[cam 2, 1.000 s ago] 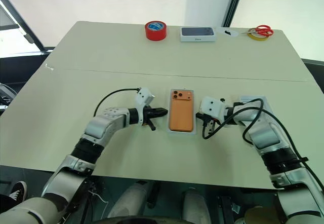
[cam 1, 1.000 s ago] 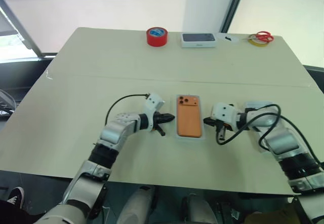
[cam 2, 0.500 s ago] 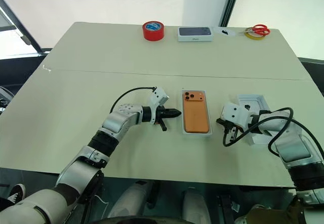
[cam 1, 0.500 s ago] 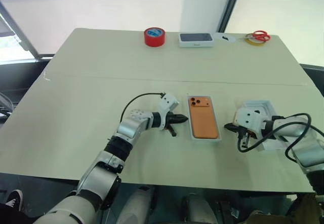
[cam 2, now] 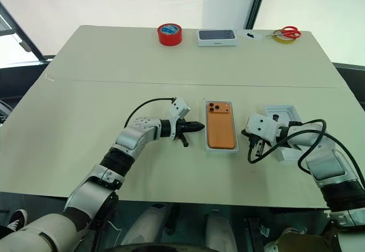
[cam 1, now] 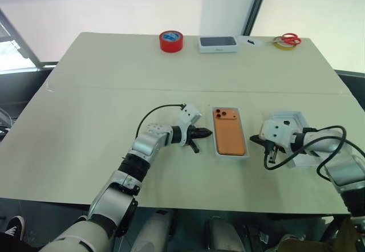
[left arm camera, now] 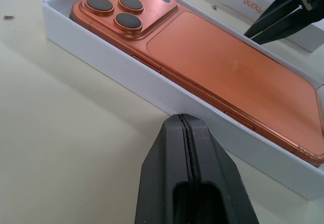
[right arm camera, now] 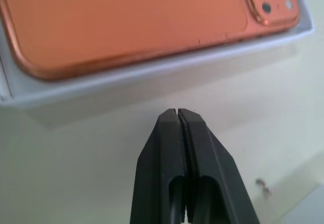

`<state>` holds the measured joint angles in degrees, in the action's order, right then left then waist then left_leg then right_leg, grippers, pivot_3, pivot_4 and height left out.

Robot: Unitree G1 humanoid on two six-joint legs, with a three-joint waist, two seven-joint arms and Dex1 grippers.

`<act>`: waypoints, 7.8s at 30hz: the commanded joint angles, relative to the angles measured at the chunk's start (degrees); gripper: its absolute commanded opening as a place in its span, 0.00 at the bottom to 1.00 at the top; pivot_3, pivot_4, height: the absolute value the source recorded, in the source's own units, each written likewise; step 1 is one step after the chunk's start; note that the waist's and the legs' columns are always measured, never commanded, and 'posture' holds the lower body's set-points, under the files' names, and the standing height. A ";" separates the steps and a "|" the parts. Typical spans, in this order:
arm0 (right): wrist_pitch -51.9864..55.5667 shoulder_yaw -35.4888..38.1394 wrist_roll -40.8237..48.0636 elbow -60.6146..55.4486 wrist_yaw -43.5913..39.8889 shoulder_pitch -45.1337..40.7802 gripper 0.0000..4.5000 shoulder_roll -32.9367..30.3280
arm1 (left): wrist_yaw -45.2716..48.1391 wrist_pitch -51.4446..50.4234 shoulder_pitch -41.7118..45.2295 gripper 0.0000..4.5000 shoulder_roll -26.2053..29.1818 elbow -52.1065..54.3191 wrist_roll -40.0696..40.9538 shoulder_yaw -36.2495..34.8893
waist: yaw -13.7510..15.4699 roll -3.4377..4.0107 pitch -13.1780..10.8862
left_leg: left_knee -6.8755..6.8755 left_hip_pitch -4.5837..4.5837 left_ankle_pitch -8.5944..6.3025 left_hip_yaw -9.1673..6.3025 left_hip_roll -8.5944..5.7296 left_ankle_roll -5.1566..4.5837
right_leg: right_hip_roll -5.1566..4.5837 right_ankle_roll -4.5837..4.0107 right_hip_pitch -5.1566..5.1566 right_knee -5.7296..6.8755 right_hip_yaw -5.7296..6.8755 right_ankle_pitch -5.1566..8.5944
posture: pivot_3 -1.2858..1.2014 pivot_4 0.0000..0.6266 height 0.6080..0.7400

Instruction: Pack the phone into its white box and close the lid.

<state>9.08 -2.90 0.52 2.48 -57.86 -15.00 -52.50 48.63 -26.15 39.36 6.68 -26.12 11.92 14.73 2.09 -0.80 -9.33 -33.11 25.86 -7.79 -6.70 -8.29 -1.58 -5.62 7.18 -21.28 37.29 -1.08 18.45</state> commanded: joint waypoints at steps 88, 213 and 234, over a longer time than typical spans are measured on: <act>83.42 26.82 83.59 -8.68 53.88 -18.27 0.00 45.55 | 9.04 10.55 -23.35 0.01 20.50 34.43 18.15 -16.06 | -2.98 0.44 0.01 | 0.07 0.53 0.19 0.14 0.09 0.21 | 0.12 -0.12 -1.07 0.87 -0.37 -0.09 | 0.52 0.24 1.00; 16.56 -2.81 -3.92 -9.41 19.26 -5.83 0.01 9.43 | 0.62 12.22 -4.85 0.00 -2.38 5.20 -0.02 -5.70 | -1.54 0.33 0.07 | -0.35 0.55 0.25 0.06 0.07 0.03 | 0.13 -0.05 -0.81 0.85 -0.19 -0.08 | 0.52 0.24 1.00; 21.27 -3.80 3.67 -13.86 14.16 0.38 0.01 12.75 | -4.12 13.51 -0.63 0.00 -2.31 -4.85 -9.35 1.51 | -1.84 0.25 0.44 | -0.41 -0.36 -0.01 0.04 0.07 0.00 | 0.12 0.05 0.19 0.69 -0.13 0.01 | 0.52 0.24 1.00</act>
<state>26.71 -6.24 1.49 -10.68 -41.34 -15.67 -40.65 43.77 -10.74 40.70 3.18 -30.03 3.14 16.03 0.25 -0.55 -8.89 -33.45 25.37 -7.81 -6.65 -8.22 -1.59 -5.52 7.25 -20.96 37.92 -1.21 18.49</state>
